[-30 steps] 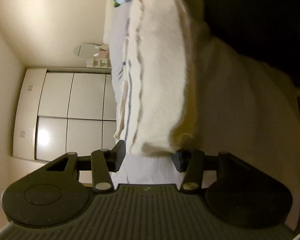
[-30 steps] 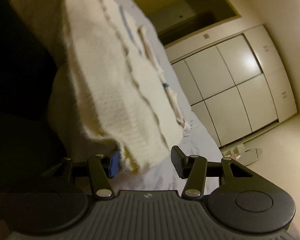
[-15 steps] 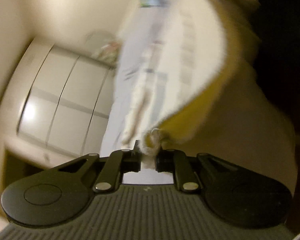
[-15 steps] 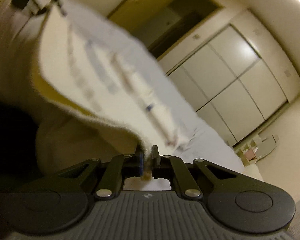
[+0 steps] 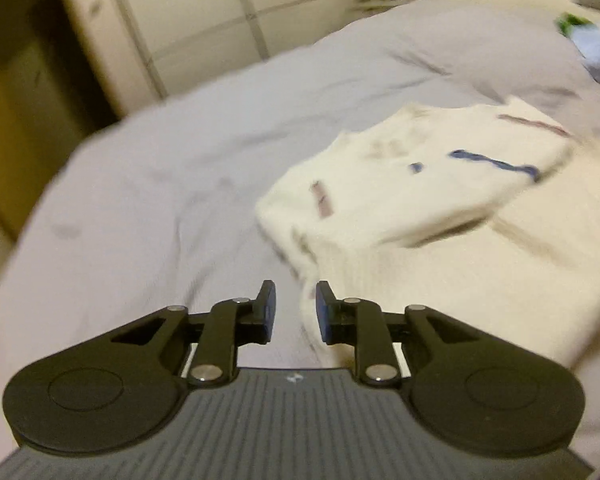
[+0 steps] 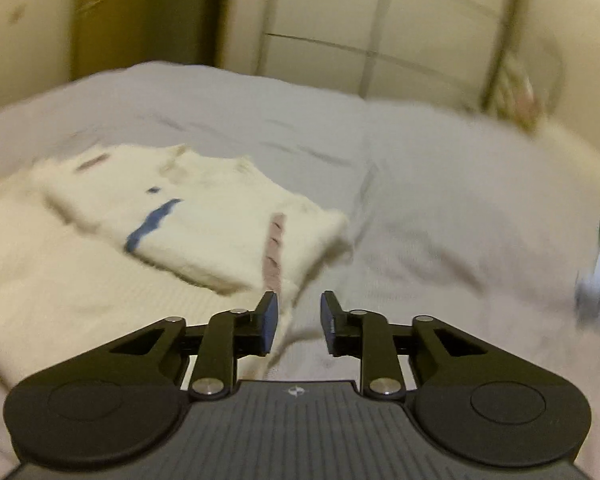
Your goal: Fold clothes
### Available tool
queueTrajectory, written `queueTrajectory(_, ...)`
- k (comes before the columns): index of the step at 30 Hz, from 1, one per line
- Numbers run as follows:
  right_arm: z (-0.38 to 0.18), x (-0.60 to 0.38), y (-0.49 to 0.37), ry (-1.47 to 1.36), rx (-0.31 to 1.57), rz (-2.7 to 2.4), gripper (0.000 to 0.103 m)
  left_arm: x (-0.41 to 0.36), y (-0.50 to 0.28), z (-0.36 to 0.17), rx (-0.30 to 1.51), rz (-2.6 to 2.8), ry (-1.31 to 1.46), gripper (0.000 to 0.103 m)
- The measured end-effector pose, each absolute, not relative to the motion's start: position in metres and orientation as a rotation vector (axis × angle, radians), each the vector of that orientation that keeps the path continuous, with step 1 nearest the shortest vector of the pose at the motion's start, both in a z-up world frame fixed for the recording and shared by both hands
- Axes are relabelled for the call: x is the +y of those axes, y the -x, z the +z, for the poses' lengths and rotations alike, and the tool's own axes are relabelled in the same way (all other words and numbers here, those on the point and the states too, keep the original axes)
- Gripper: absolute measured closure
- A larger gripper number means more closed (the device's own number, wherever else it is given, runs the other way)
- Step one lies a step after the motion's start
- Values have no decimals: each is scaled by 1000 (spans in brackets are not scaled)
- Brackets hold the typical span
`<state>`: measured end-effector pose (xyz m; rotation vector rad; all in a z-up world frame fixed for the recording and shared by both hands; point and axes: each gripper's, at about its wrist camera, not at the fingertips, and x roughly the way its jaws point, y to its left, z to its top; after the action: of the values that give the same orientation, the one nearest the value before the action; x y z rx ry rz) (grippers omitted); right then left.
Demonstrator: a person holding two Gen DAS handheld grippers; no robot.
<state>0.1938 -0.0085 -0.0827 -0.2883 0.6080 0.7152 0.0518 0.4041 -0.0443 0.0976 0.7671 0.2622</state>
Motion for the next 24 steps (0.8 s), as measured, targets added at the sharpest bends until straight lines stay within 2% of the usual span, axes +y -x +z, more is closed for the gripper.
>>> queueTrajectory(2, -88, -24, -208, 121, 702, 740, 60, 426, -44, -44, 782, 259, 62, 76)
queueTrajectory(5, -91, -54, -231, -165, 864, 787, 53, 444, -29, -45, 785, 235, 235, 69)
queueTrajectory(7, -99, -62, -241, -305, 944, 804, 52, 448, -31, -50, 795, 220, 298, 58)
queueTrajectory(9, -103, -64, -244, -351, 982, 825, 51, 445, -36, -58, 809, 203, 313, 58)
queueTrajectory(13, -103, -39, -235, -241, 1001, 872, 51, 431, -53, -73, 845, 169, 287, 62)
queueTrajectory(15, -108, -23, -228, -157, 1015, 884, 56, 422, -60, -82, 861, 165, 246, 66)
queueTrajectory(16, -109, -17, -222, -112, 1015, 889, 79, 417, -62, -86, 870, 168, 220, 74)
queueTrajectory(17, -109, -13, -216, -65, 1006, 890, 88, 412, -60, -86, 862, 171, 194, 82)
queueTrajectory(19, -99, -11, -199, 44, 937, 871, 89, 404, -51, -81, 827, 173, 151, 89)
queueTrajectory(24, -60, -2, -159, 276, 729, 876, 90, 383, -23, -56, 704, 164, 26, 89)
